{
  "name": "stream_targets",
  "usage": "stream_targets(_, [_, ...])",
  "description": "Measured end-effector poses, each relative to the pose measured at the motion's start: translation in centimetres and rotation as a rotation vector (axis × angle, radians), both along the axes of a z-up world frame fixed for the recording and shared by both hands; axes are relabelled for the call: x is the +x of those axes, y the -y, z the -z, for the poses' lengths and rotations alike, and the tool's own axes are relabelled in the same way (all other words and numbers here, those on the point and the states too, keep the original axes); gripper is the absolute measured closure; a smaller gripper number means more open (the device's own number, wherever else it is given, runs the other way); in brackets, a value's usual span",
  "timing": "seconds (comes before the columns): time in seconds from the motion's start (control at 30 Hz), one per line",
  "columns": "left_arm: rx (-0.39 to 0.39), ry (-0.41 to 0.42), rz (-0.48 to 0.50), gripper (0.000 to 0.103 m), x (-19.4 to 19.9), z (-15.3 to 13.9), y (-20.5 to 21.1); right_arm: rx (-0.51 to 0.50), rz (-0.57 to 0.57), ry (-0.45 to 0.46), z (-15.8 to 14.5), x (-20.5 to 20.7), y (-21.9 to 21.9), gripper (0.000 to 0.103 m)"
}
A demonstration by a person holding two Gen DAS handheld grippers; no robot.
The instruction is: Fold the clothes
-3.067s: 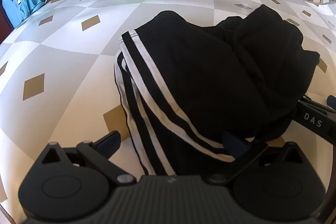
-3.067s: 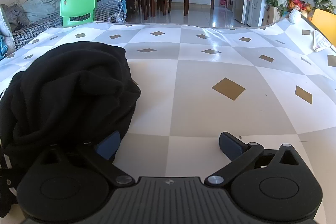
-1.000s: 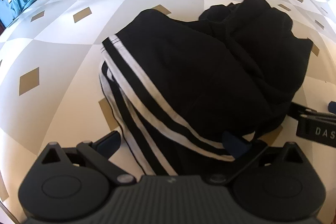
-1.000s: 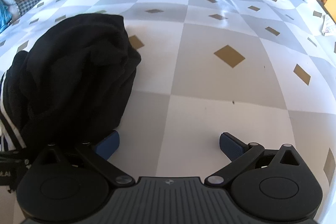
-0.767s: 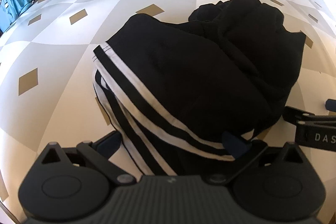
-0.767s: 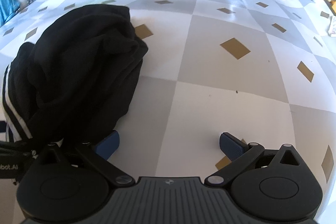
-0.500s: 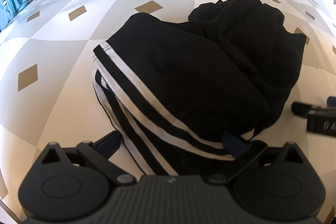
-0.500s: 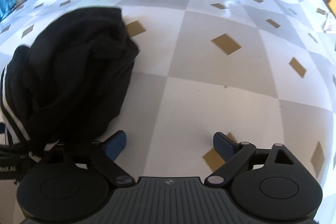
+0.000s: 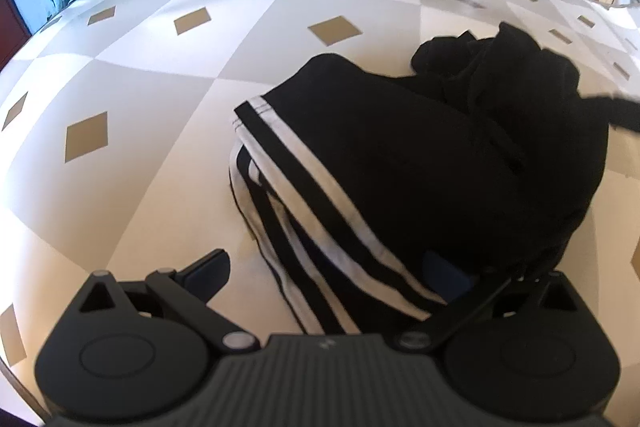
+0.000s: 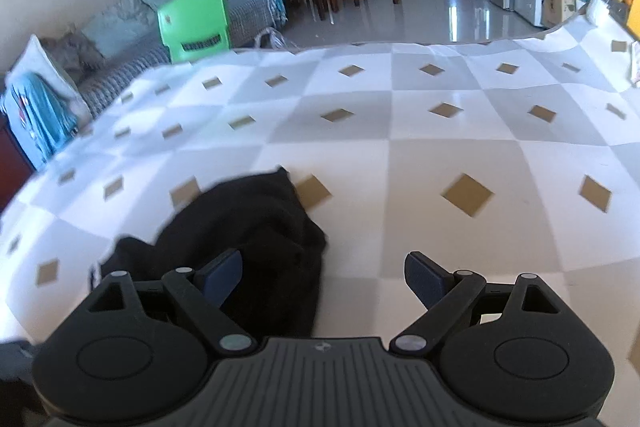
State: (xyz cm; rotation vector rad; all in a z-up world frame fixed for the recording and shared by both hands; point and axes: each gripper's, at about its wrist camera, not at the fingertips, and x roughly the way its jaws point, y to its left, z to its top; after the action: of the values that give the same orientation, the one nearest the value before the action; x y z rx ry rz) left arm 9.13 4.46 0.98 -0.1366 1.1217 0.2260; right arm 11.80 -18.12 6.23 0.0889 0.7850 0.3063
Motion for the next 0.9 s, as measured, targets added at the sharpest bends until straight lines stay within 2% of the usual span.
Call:
stream_targets(0.2, [-0.005,-0.015,-0.003,0.0,-0.9,1.9,-0.1,0.041,-0.005,0.018,-0.3,1.1,-1.6,0.014])
stream_targets(0.33, [-0.015,-0.018,-0.007,0.0,-0.5,2.2,-0.4,0.015,-0.028,0.015,0.4,1.7,-3.1,0.014])
stream_targets(0.57, [-0.01,-0.012,0.005,0.0,0.7,2.8,0.1,-0.016,-0.068,-0.054,3.7,2.6,-4.9,0.014])
stream_targets(0.67, [-0.007,-0.007,0.012,0.0,-0.2,2.3,0.5,-0.038,-0.07,-0.105,5.0,2.9,-5.1,0.014])
stream_targets(0.9, [-0.003,0.0,0.016,0.0,-1.0,2.1,1.2,-0.112,-0.045,-0.109,5.0,2.3,-4.6,0.014])
